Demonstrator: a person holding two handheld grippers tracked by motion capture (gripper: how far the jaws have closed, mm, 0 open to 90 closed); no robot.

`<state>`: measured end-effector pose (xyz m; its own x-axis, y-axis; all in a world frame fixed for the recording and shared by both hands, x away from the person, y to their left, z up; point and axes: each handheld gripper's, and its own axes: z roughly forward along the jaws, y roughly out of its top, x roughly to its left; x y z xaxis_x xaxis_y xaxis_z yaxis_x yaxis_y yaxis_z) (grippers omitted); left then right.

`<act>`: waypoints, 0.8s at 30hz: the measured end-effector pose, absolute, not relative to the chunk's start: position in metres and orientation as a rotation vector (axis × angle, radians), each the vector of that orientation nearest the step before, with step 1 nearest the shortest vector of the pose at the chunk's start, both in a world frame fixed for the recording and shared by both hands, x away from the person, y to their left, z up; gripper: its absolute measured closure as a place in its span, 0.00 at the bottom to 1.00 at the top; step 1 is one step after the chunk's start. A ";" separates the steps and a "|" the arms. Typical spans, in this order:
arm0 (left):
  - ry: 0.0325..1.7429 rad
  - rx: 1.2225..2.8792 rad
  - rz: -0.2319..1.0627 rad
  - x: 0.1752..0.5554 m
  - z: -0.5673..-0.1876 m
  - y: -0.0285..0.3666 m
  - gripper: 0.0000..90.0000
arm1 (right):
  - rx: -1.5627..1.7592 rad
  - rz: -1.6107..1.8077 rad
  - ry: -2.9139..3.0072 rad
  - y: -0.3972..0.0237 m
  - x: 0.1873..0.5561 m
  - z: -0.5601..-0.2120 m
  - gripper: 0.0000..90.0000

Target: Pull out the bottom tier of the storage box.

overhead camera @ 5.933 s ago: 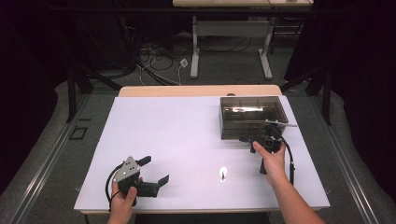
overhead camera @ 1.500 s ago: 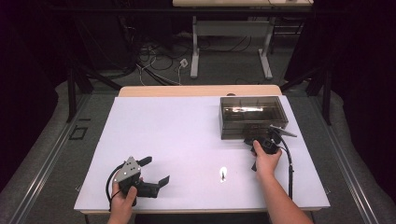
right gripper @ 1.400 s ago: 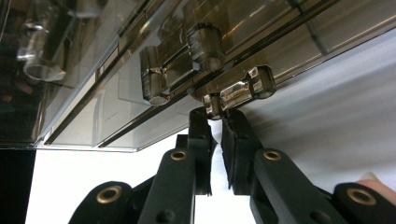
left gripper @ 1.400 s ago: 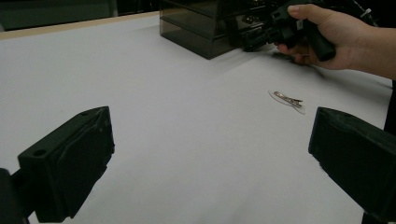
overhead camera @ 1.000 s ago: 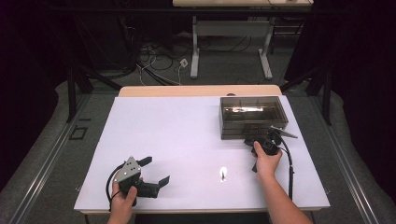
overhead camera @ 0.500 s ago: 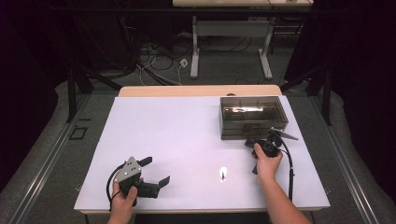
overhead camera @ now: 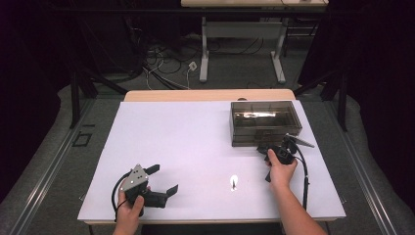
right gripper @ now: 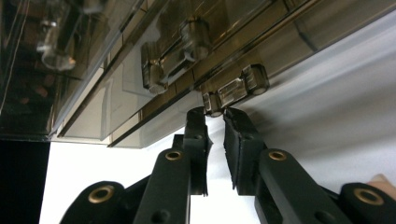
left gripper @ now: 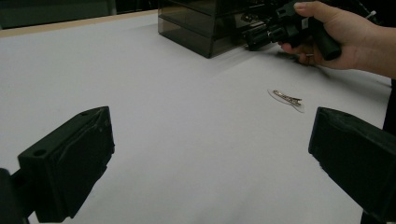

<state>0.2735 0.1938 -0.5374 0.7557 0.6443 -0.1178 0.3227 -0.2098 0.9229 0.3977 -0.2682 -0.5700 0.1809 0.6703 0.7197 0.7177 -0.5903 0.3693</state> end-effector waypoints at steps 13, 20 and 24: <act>0.752 1.812 0.350 0.274 -0.538 0.194 0.00 | -2.366 -1.393 -1.416 -0.268 0.397 -0.569 0.91; 0.752 1.814 0.352 0.273 -0.537 0.194 0.00 | -2.360 -1.416 -1.426 -0.269 0.394 -0.569 0.91; 0.753 1.808 0.354 0.274 -0.538 0.193 0.00 | -2.361 -1.462 -1.381 -0.270 0.391 -0.569 1.00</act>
